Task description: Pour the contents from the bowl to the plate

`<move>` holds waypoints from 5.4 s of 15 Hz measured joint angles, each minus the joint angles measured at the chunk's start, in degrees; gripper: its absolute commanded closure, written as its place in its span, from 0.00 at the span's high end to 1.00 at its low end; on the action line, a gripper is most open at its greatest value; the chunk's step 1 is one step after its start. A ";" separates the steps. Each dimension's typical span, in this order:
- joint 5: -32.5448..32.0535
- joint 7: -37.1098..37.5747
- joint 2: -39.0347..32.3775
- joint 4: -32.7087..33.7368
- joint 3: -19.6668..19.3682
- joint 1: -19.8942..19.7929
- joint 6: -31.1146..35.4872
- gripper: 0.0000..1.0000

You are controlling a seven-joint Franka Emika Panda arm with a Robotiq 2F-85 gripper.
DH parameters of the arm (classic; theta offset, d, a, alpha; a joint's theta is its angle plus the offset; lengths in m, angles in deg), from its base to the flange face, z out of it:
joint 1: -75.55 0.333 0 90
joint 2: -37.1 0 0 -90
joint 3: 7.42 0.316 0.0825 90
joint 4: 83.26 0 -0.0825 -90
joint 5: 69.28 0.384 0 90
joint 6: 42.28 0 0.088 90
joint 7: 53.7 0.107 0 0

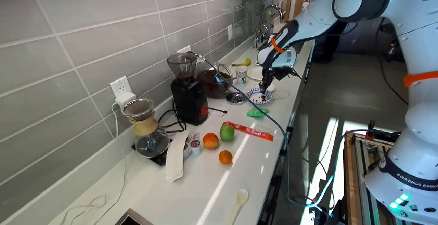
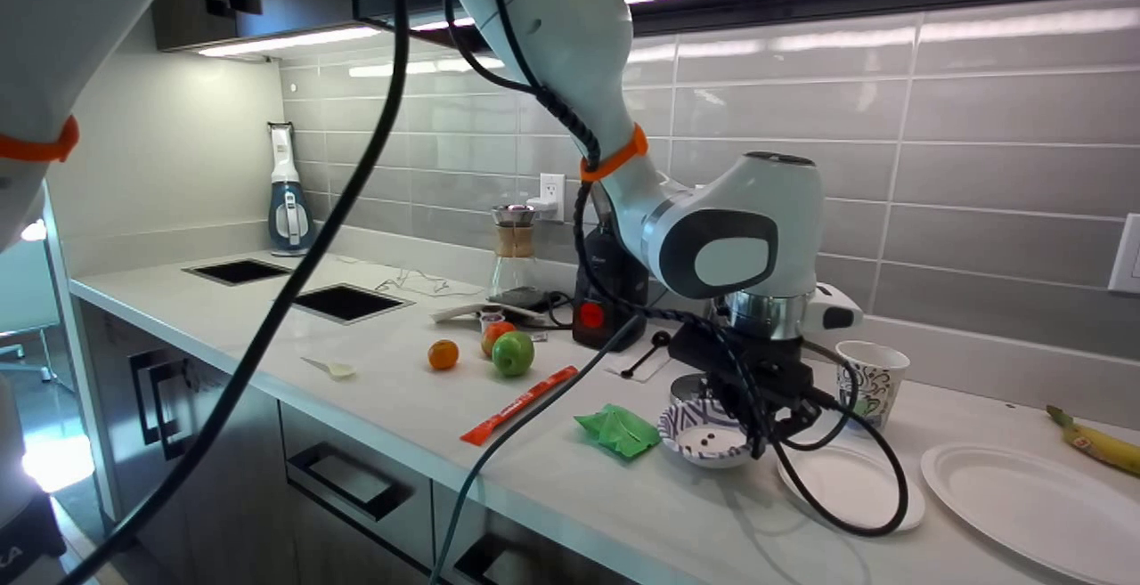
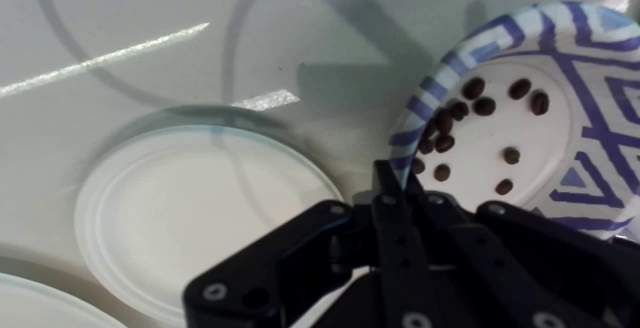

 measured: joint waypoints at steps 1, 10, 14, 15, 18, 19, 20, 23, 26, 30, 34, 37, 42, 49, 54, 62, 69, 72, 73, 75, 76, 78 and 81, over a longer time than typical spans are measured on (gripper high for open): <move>0.23 -0.38 0.39 0.00 0.58 -0.68 -0.69 0.01; 5.17 -5.01 3.71 -0.01 3.02 -5.23 -6.04 0.01; 7.48 -7.78 5.33 -0.05 3.06 -6.63 -8.25 0.01; 8.29 -8.81 6.07 -0.05 3.05 -7.19 -9.01 0.01; 10.27 -11.54 8.66 -0.07 2.62 -8.82 -10.77 0.01; 10.48 -12.12 9.47 -0.09 2.18 -9.03 -10.78 0.01; 10.50 -12.62 10.19 -0.13 1.66 -9.05 -10.58 0.01; 10.50 -13.74 11.77 -0.66 0.69 -8.80 -7.70 0.01; 10.40 -14.00 12.29 -2.28 0.13 -7.76 -0.26 0.01; 10.17 -13.91 11.80 -5.66 0.04 -6.06 11.49 0.01; 9.78 -13.38 10.55 -7.38 -0.36 -5.10 18.99 0.01; 9.78 -12.61 9.58 -7.58 -1.61 -4.40 23.23 0.01; 9.83 -12.53 7.20 -9.31 -2.53 -2.68 37.64 0.01; 10.13 -12.40 1.80 -10.81 -2.83 -0.16 54.55 0.01; 0.83 0.07 -1.37 -10.99 -12.84 7.87 61.70 0.01; -0.96 4.32 -7.55 -10.99 -22.16 15.86 75.86 0.01; -0.81 4.32 -11.67 -11.10 -23.42 16.78 86.38 0.01; -0.67 4.26 -12.79 -11.12 -23.84 16.80 90.49 0.01; -0.61 4.24 -13.09 -11.16 -23.94 16.80 91.89 0.01; -0.50 4.06 -13.34 -11.00 -24.04 16.83 92.37 0.01; -0.38 3.90 -13.33 -10.50 -24.11 16.87 92.28 0.01; -0.14 3.50 -13.33 -9.51 -24.39 17.10 92.23 0.01; 0.30 2.90 -13.33 -8.22 -24.77 17.35 92.19 0.01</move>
